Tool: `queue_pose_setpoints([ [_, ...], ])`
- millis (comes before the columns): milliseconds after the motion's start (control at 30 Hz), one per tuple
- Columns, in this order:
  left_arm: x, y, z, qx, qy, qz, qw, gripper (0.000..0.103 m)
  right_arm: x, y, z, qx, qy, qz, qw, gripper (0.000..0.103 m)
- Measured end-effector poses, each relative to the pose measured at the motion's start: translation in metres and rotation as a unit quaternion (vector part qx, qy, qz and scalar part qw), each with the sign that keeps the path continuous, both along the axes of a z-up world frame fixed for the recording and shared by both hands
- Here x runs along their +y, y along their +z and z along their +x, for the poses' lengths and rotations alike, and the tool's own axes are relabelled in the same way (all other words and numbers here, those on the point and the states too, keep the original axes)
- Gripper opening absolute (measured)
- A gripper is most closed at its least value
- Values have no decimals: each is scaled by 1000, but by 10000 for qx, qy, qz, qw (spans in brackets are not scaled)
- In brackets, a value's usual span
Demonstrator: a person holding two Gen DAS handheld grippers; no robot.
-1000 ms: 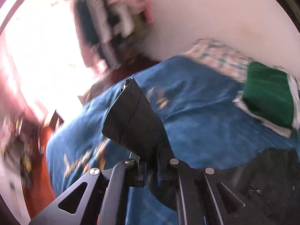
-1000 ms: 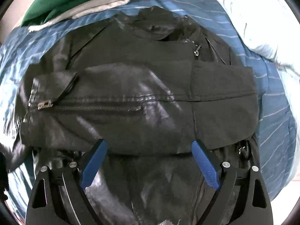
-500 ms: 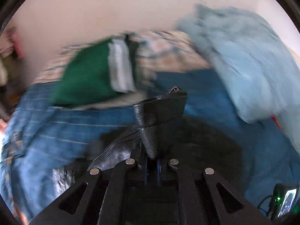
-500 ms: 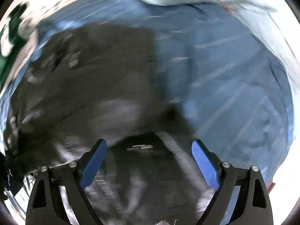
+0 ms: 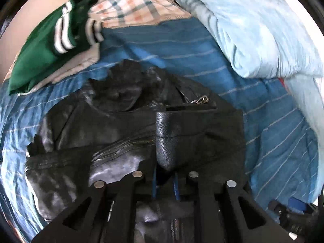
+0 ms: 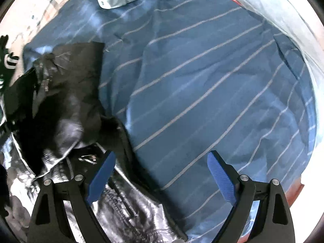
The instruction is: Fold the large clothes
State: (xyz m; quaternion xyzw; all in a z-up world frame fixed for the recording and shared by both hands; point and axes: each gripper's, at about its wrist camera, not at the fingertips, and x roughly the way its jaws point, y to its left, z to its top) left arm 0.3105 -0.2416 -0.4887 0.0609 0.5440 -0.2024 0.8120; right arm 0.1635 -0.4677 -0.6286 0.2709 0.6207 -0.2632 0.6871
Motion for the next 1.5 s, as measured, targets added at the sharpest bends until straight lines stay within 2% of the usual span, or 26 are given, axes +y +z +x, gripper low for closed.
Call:
queue_pose_setpoints([
  [33,5,1,1,24,34,-35,10000,15,-1,2,3,-38,38,85,9999,93],
  [67,14,4,2,47,104,-36,9999,25,-1,4,7,-76,47,183,9998,93],
  [100,23,7,2,55,201,-18,9998,59,-1,7,11,-119,48,242,9996,93],
  [133,32,8,3,60,286,-26,9996,86,-2,10,18,-184,66,293,9994,93],
  [167,43,11,1,17,424,-34,9991,103,-1,13,26,-266,99,342,9990,93],
  [233,61,7,10,34,642,51,9979,103,-1,16,41,-374,130,447,9982,93],
  [333,97,15,6,-27,1067,134,9942,103,5,20,65,-608,173,707,9955,93],
  [467,165,24,-3,-230,1896,616,9796,103,12,20,103,-1130,324,1191,9859,93],
  [500,185,22,-5,-197,2144,797,9733,103,16,16,115,-1177,460,1271,9838,93],
  [567,215,13,-7,-90,2437,1065,9640,103,25,4,134,-1048,644,1361,9830,93],
  [633,240,-1,-9,76,2725,1536,9498,103,40,-16,158,-821,926,1539,9803,93],
  [667,248,-4,-9,134,2804,1602,9463,103,49,-32,170,-501,1155,1580,9794,93],
  [733,263,-6,-14,184,3022,1711,9376,103,63,-55,184,122,1455,1177,9823,91],
  [767,266,-7,-16,178,3076,1737,9353,103,70,-60,189,268,1649,953,9813,74],
  [800,268,-6,-16,161,3101,1789,9336,103,75,-61,191,460,1758,533,9819,46],
  [833,268,-5,-17,139,3129,1864,9312,103,76,-59,190,503,1761,292,9826,24],
  [867,267,-4,-19,117,3154,1905,9296,103,74,-53,187,435,1712,168,9841,15],
  [933,264,-5,-18,129,3161,1884,9297,103,62,-40,174,83,1408,294,9896,9],
  [1033,258,-8,-16,182,3118,1864,9315,103,46,-15,152,-433,961,579,9927,8],
  [1100,255,-10,-11,185,3065,1855,9334,103,37,-4,141,-577,727,630,9937,8],
  [1167,250,-10,-6,135,2996,1863,9356,103,28,-1,133,-618,538,751,9938,8],
  [1267,244,-13,1,128,2903,1878,9383,103,17,-12,134,-414,529,1037,9923,10],
  [1333,241,-16,5,179,2859,1869,9397,103,9,-19,134,-512,301,1434,9879,23],
  [1367,240,-17,7,183,2847,1887,9397,103,4,-17,131,-752,138,1690,9826,28],
  [1433,239,-18,9,168,2823,1881,9405,103,-3,-11,126,-1037,-68,1905,9762,52],
  [1500,237,-17,11,118,2795,1914,9408,103,-5,-14,129,-1118,-62,2102,9712,57],
])
